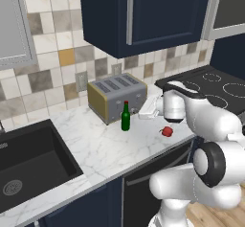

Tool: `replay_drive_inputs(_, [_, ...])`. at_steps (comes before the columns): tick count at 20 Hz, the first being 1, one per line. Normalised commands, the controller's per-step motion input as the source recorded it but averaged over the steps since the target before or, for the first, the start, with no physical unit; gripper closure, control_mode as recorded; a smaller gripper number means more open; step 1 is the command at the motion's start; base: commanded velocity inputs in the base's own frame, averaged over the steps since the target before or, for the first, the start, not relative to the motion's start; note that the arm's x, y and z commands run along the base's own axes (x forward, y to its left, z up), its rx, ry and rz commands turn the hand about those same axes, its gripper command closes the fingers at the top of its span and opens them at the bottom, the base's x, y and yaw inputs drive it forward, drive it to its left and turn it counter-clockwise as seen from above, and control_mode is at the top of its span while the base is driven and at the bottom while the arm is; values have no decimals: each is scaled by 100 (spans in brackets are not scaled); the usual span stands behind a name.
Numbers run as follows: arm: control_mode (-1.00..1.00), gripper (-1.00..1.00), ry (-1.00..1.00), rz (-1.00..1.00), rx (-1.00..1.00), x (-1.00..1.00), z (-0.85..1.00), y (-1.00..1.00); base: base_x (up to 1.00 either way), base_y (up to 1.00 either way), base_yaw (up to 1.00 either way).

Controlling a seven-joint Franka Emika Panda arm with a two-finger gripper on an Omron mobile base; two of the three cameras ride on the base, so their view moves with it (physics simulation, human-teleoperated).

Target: Place the liquor and beer on the top shelf of the fridge to keep them out of children's reach, and place the bell pepper on lower shelves for easy access.

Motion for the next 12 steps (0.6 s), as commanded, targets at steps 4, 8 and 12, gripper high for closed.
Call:
replay_drive_inputs(4, [-100,-100,0,2,0,24,-25,11,0,0,0])
replay_drive_inputs(8, [-100,-100,0,1,0,24,-27,12,0,0,0])
replay_drive_inputs(12, [-100,-100,0,0,0,28,-25,7,0,0,0])
